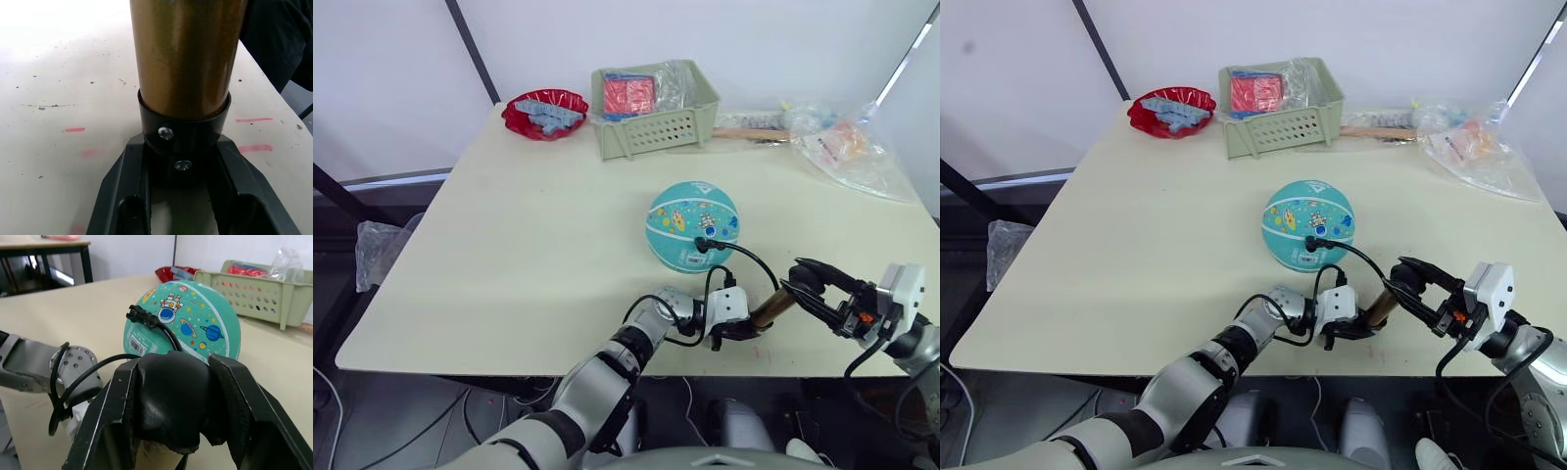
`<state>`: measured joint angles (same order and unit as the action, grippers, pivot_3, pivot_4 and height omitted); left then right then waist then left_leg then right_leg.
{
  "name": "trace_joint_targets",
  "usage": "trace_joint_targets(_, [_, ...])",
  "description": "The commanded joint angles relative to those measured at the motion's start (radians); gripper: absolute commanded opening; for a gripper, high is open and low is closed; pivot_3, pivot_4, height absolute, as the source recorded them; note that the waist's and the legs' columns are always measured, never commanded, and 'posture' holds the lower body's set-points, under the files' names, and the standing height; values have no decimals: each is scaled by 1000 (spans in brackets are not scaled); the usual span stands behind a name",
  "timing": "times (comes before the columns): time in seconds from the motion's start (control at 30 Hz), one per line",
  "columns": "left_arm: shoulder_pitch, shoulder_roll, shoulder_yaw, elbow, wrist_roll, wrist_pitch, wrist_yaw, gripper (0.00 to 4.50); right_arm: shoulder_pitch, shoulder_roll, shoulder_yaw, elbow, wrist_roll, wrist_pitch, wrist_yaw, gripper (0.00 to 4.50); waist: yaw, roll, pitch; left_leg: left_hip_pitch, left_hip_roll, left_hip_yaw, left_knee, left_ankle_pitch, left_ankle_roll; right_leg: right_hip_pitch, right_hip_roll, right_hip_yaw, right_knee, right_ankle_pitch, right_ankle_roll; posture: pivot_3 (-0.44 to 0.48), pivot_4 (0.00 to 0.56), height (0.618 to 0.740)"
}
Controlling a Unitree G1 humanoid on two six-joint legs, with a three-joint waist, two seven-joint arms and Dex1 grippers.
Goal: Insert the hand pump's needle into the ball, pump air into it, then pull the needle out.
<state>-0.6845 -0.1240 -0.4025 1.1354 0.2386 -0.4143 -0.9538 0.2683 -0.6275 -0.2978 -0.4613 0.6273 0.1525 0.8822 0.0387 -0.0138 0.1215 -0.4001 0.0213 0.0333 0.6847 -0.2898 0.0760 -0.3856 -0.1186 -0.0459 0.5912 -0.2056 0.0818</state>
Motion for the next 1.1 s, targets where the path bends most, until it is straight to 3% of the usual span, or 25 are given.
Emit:
trace_joint_targets(0.03, [39,22,-27,71,40,45,-3,1034,-29,-55,-103,-99,107,54,-13,1646,1,2,2,-1,0,0,0,0,0,0,0,0,0,0,0,0,150,738])
trace_joint_targets(0.33, [36,18,-32,73,39,46,-7,1034,-169,-202,-332,-119,287,163,-51,1646,1,3,9,-1,-2,0,1,0,0,-1,-1,0,0,0,0,0,150,738])
trace_joint_targets(0.5, [34,17,-31,73,38,47,-7,1034,-263,-250,-381,-115,362,216,-88,1646,1,3,13,-2,-2,0,1,0,0,-1,-1,0,0,0,0,0,150,738])
trace_joint_targets(0.77, [36,15,-29,72,33,48,-5,1034,-219,-224,-311,-144,327,262,-88,1646,1,2,14,-2,-2,0,1,0,0,-1,-2,0,0,0,1,0,150,738])
trace_joint_targets(1.1, [37,10,-29,71,35,49,2,1034,-77,-83,-52,-68,110,166,-22,1646,-1,-2,8,0,-1,0,1,0,0,1,-1,0,0,0,1,0,150,738])
